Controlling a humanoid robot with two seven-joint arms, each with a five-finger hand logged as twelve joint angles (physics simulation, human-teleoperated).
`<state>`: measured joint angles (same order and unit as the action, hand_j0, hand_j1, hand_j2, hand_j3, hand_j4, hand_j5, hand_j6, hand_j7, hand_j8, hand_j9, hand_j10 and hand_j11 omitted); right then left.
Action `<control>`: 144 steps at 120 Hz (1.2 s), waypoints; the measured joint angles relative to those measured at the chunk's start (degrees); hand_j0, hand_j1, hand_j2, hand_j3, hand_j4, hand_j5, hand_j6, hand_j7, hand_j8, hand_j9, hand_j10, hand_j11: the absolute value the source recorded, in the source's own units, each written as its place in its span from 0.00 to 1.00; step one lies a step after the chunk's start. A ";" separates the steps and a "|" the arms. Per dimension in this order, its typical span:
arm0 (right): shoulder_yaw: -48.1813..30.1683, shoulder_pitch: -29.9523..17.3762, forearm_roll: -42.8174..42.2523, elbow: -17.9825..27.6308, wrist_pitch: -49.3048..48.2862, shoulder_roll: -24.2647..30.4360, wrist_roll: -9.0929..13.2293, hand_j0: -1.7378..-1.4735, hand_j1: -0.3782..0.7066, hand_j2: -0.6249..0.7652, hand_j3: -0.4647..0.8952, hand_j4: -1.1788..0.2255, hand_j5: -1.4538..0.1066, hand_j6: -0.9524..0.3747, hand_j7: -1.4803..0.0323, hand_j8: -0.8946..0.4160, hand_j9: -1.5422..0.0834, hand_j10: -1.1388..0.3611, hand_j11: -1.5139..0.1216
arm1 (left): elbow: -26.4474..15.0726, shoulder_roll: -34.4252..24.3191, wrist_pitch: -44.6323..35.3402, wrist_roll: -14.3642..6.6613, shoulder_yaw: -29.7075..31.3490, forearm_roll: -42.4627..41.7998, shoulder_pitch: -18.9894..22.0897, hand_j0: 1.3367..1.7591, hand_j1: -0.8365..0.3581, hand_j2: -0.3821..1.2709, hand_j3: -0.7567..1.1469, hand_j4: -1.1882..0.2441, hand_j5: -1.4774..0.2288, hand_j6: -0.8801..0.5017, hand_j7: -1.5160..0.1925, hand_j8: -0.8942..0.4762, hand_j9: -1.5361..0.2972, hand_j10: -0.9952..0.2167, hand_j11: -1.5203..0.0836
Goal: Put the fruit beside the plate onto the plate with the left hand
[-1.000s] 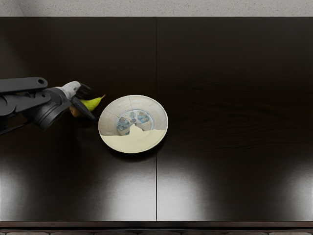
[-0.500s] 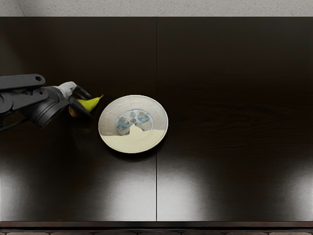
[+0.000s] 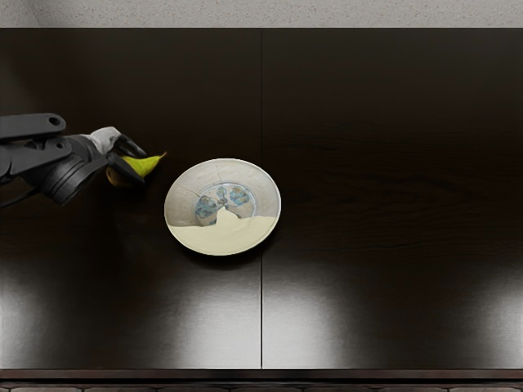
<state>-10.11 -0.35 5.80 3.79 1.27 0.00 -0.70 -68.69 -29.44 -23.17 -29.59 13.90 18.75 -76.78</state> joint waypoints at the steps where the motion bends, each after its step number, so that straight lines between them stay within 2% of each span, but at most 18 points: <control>1: 0.00 0.00 0.00 0.00 0.00 0.00 0.00 0.30 0.03 0.45 0.34 0.84 0.93 0.72 0.98 0.68 0.95 0.76 0.93 | 0.00 0.00 0.00 -0.01 0.01 -0.04 -0.13 0.75 0.50 0.29 0.40 0.43 0.38 0.42 0.41 0.43 0.40 0.50 0.46; 17: 0.00 0.00 0.00 0.00 0.00 0.00 0.00 0.30 0.03 0.45 0.34 0.84 0.93 0.72 0.98 0.68 0.95 0.76 0.93 | 0.06 0.17 -0.01 0.00 0.00 0.14 -1.94 0.75 0.47 0.38 0.40 0.41 0.37 0.39 0.40 0.42 0.39 0.50 0.44; 23: 0.00 0.00 0.00 0.00 0.00 0.00 0.00 0.30 0.03 0.45 0.34 0.84 0.93 0.72 0.98 0.68 0.95 0.76 0.93 | 0.13 0.25 -0.01 0.03 0.02 0.09 -2.60 0.75 0.49 0.34 0.40 0.41 0.36 0.38 0.40 0.41 0.38 0.49 0.43; 52: 0.00 0.00 0.00 -0.01 0.00 0.00 0.00 0.30 0.03 0.45 0.34 0.84 0.93 0.72 0.98 0.68 0.95 0.76 0.93 | 0.69 3.67 -0.04 0.08 -0.06 0.23 -7.94 0.75 0.49 0.39 0.40 0.40 0.36 0.34 0.39 0.38 0.38 0.47 0.42; 69: 0.00 0.00 0.00 -0.01 0.00 0.00 0.00 0.30 0.03 0.45 0.34 0.84 0.93 0.72 0.98 0.68 0.95 0.76 0.93 | 0.96 8.98 -0.07 0.09 -0.15 0.09 -10.85 0.75 0.49 0.39 0.40 0.40 0.36 0.29 0.38 0.34 0.38 0.44 0.42; 73: 0.00 0.00 0.00 -0.01 -0.01 0.00 0.00 0.30 0.03 0.45 0.34 0.84 0.93 0.72 0.98 0.68 0.95 0.76 0.93 | 1.00 10.00 -0.09 0.09 -0.22 0.09 -11.16 0.75 0.50 0.39 0.40 0.40 0.36 0.29 0.38 0.34 0.38 0.45 0.42; 74: 0.00 0.00 0.00 -0.01 -0.02 0.00 0.00 0.30 0.03 0.45 0.34 0.84 0.93 0.72 0.98 0.68 0.95 0.76 0.93 | 1.00 10.29 -0.07 0.08 -0.25 0.10 -11.25 0.75 0.49 0.42 0.40 0.40 0.36 0.28 0.38 0.34 0.38 0.44 0.42; 92: 0.00 0.00 0.00 0.00 0.00 0.00 0.00 0.30 0.03 0.45 0.34 0.84 0.93 0.72 0.98 0.68 0.95 0.76 0.93 | 0.93 13.35 -0.03 0.09 -0.52 -0.13 -12.19 0.75 0.51 0.35 0.40 0.40 0.35 0.26 0.37 0.33 0.37 0.43 0.42; 104: 0.00 0.00 0.00 0.00 0.00 0.00 0.00 0.30 0.03 0.45 0.34 0.84 0.93 0.72 0.98 0.68 0.95 0.76 0.93 | 0.64 15.23 -0.02 0.12 -0.57 -0.27 -12.60 0.75 0.50 0.40 0.40 0.40 0.35 0.24 0.38 0.31 0.37 0.43 0.42; 108: 0.00 0.00 0.00 0.00 0.00 0.00 0.00 0.30 0.03 0.45 0.34 0.84 0.93 0.72 0.98 0.68 0.95 0.76 0.93 | 0.53 15.59 0.00 0.14 -0.58 -0.30 -12.60 0.75 0.50 0.37 0.40 0.40 0.35 0.23 0.38 0.32 0.37 0.43 0.42; 144: 0.00 0.00 0.00 0.00 0.00 0.00 0.00 0.30 0.03 0.45 0.34 0.84 0.93 0.72 0.98 0.68 0.95 0.76 0.93 | -1.31 16.00 4.37 0.27 -0.60 -1.95 -12.10 0.76 0.47 0.43 0.40 0.39 0.36 0.21 0.38 0.31 0.37 0.42 0.43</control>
<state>-10.11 -0.35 5.80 3.79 1.27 0.00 -0.70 -70.00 -13.45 -18.80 -29.33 13.30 16.80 -88.88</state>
